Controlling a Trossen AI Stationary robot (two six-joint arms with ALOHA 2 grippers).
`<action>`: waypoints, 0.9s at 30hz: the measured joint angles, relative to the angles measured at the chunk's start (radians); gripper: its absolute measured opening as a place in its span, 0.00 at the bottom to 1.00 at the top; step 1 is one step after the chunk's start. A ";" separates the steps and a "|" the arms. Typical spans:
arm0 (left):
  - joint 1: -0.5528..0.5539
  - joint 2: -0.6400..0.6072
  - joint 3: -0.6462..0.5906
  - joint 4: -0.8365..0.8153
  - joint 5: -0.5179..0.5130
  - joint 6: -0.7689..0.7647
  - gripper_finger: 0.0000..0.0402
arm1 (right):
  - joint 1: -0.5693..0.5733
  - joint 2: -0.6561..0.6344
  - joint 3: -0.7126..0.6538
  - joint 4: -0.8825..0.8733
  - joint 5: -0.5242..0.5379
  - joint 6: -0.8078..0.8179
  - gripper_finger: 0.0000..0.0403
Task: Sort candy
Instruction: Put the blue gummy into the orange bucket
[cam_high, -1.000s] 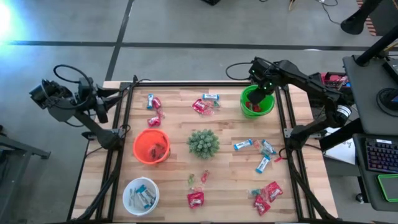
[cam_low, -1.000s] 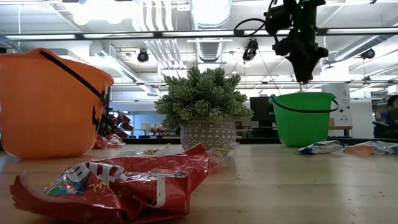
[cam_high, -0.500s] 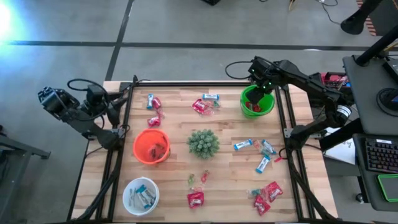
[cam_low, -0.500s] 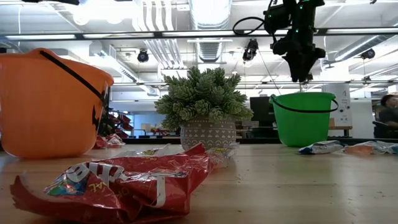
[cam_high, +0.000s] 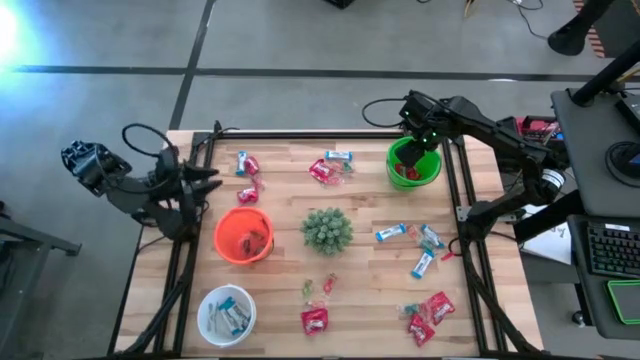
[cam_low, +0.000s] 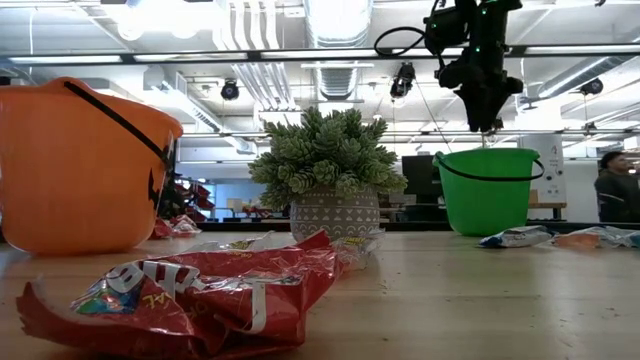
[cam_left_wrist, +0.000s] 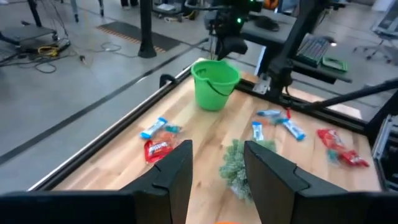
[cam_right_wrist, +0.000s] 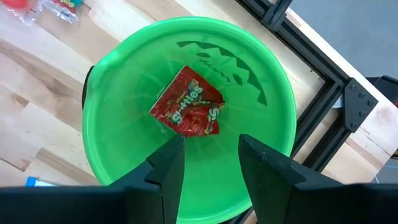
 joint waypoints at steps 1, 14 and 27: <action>0.000 -0.007 0.005 0.000 0.000 0.006 0.32 | 0.000 0.000 0.000 0.000 -0.003 0.000 0.35; 0.001 -0.070 0.010 0.111 0.240 0.116 0.32 | 0.019 0.000 0.000 0.167 -0.136 0.044 0.35; 0.002 -0.068 0.003 0.004 0.211 0.104 0.32 | 0.059 0.040 0.001 0.768 -0.367 -0.017 0.35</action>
